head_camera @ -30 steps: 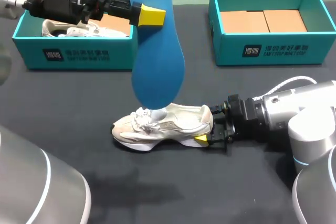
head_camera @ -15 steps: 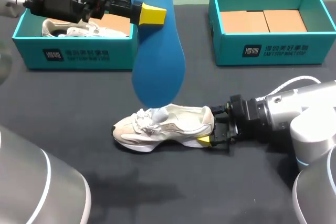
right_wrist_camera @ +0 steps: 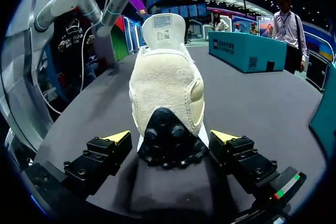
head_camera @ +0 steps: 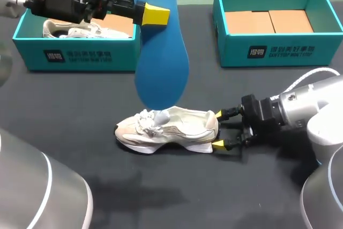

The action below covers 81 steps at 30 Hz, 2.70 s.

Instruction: Take the shoe out of the shoebox, open the shoe tongue, remove and reinsert the insole, then place the shoe into the shoebox

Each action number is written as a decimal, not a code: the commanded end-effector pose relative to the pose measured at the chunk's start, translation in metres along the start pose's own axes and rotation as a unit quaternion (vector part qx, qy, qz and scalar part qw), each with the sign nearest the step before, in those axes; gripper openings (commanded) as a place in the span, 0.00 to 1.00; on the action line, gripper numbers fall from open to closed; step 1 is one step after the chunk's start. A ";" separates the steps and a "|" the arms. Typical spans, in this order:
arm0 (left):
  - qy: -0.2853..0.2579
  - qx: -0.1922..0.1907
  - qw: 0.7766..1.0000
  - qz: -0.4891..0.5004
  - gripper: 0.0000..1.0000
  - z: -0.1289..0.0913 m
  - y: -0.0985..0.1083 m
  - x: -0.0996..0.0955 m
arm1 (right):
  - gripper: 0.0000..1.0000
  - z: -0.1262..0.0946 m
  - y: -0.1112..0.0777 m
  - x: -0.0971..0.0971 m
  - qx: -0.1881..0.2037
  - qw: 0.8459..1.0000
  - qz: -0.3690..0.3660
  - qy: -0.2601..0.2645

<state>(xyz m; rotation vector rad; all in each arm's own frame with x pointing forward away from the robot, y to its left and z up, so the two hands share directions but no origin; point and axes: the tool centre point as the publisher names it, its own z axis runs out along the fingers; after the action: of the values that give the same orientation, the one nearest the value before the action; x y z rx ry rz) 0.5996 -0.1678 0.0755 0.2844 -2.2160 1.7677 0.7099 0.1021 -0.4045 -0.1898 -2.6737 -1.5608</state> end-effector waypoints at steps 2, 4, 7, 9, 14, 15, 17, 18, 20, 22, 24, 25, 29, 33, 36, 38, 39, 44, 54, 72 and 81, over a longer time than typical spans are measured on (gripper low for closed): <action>0.001 -0.001 1.000 0.000 0.00 0.002 -0.001 -0.002 | 1.00 -0.017 0.010 0.003 0.081 0.997 0.018 -0.001; 0.001 -0.001 1.000 0.000 0.00 0.002 -0.001 -0.002 | 1.00 -0.021 0.011 0.004 0.102 0.994 0.025 -0.004; 0.001 -0.001 1.000 0.000 0.00 0.002 -0.001 -0.002 | 1.00 -0.026 0.015 0.004 0.134 0.990 0.032 -0.008; 0.001 -0.001 1.000 0.000 0.00 0.002 -0.001 -0.002 | 1.00 -0.030 0.019 0.005 0.161 0.986 0.036 -0.014; 0.001 -0.001 1.000 0.000 0.00 0.002 -0.001 -0.002 | 1.00 -0.038 0.030 0.006 0.224 0.973 0.028 -0.034; 0.001 -0.001 1.000 0.000 0.00 0.002 -0.001 -0.002 | 1.00 -0.038 0.030 0.006 0.224 0.973 0.028 -0.034; 0.001 -0.001 1.000 0.000 0.00 0.002 -0.001 -0.002 | 1.00 -0.038 0.030 0.006 0.224 0.973 0.028 -0.034; 0.001 -0.001 1.000 0.000 0.00 0.002 -0.001 -0.002 | 1.00 -0.038 0.030 0.006 0.224 0.973 0.028 -0.034; 0.001 -0.001 1.000 0.000 0.00 0.002 -0.001 -0.002 | 1.00 -0.038 0.030 0.006 0.224 0.973 0.028 -0.034; 0.001 -0.001 1.000 0.000 0.00 0.002 -0.001 -0.002 | 1.00 -0.038 0.030 0.006 0.224 0.973 0.028 -0.034; 0.001 -0.001 1.000 0.000 0.00 0.002 -0.001 -0.002 | 1.00 -0.038 0.030 0.006 0.224 0.973 0.028 -0.034; 0.001 -0.001 1.000 0.000 0.00 0.002 -0.001 -0.002 | 1.00 -0.038 0.030 0.006 0.224 0.973 0.028 -0.034; 0.001 -0.001 1.000 0.000 0.00 0.002 -0.001 -0.002 | 1.00 -0.035 0.034 0.004 0.242 0.969 0.036 -0.036; 0.001 -0.001 1.000 0.000 0.00 0.002 -0.001 -0.002 | 1.00 -0.025 0.050 0.002 0.298 0.951 0.060 -0.045; 0.001 -0.001 1.000 0.000 0.00 0.002 -0.001 -0.002 | 1.00 -0.022 0.058 0.002 0.332 0.939 0.074 -0.049; 0.001 -0.001 1.000 0.000 0.00 0.002 -0.001 -0.002 | 1.00 -0.021 0.065 0.003 0.356 0.930 0.074 -0.050; 0.001 -0.001 1.000 0.000 0.00 0.002 -0.001 -0.002 | 1.00 -0.020 0.068 0.004 0.373 0.923 0.077 -0.051; 0.001 -0.001 1.000 0.000 0.00 0.002 -0.001 -0.002 | 1.00 -0.018 0.078 0.005 0.431 0.896 0.086 -0.054; 0.001 -0.001 1.000 0.000 0.00 0.002 -0.001 -0.002 | 1.00 -0.020 0.086 0.006 0.464 0.881 0.082 -0.046; 0.001 -0.001 1.000 0.000 0.00 0.002 -0.001 -0.002 | 1.00 -0.006 0.094 -0.005 0.482 0.874 0.059 -0.032; 0.001 -0.001 1.000 0.000 0.00 0.002 -0.001 -0.002 | 1.00 0.002 0.096 -0.013 0.476 0.878 0.045 -0.037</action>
<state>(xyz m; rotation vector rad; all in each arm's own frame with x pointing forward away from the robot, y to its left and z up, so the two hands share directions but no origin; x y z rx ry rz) 0.5999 -0.1681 0.0757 0.2838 -2.2162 1.7669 0.7321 0.1449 -0.3216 -0.3113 -3.0500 -0.1043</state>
